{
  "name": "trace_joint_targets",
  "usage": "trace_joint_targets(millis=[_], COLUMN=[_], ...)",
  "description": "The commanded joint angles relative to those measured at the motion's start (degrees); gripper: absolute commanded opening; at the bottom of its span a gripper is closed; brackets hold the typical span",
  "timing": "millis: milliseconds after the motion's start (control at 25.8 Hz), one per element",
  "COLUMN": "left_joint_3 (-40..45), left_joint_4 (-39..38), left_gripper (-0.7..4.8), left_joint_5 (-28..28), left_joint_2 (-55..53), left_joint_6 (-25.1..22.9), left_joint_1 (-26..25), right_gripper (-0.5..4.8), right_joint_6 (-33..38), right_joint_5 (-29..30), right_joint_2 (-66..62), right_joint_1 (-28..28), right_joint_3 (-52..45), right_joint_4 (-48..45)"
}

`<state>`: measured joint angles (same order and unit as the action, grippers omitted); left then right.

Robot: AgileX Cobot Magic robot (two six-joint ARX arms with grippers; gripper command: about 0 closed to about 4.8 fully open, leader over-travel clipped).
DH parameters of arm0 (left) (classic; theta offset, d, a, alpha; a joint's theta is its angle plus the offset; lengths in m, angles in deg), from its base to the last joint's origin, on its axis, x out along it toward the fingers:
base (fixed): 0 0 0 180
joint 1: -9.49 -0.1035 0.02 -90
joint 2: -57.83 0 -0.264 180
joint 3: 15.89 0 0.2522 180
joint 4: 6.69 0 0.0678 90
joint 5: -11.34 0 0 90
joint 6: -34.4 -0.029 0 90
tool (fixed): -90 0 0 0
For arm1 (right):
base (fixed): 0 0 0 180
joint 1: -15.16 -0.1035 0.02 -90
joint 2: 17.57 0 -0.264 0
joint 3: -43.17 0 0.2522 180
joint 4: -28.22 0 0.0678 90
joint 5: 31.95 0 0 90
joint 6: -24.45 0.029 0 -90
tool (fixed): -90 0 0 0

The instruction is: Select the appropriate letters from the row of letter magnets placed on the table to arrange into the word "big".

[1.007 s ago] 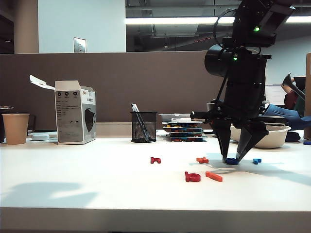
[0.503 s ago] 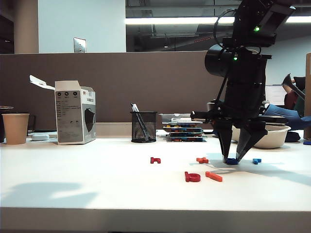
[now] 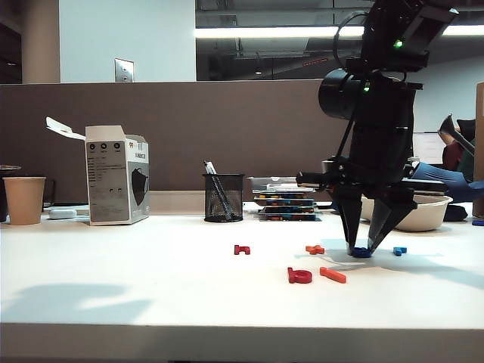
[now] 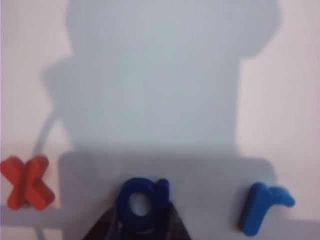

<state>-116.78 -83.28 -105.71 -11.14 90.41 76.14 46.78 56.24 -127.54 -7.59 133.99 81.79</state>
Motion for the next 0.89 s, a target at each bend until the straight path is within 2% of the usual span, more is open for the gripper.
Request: trace_joint_targets(millis=[39,542,891], left_joint_3=[-0.2,-0.2,-0.2], left_joint_4=[0.3,0.3,0.3], left_gripper=[-0.05,-0.05,-0.05], left_joint_5=[-0.2,-0.2,-0.2], left_joint_2=[0.1,0.1,0.1], left_joint_6=[-0.1,-0.1,-0.1], left_joint_1=[0.0,0.0,0.0], right_gripper=[0.95,0.95,0.95], right_joint_6=[-0.4,-0.3,-0.2], right_joint_5=[0.3,0.3,0.2], right_joint_2=[0.0,2.5,8.0], right_joint_1=[-0.1,-0.2,-1.9], right_joint_3=[1.4,2.7,-0.3], right_joint_4=[2.8,10.9,11.0])
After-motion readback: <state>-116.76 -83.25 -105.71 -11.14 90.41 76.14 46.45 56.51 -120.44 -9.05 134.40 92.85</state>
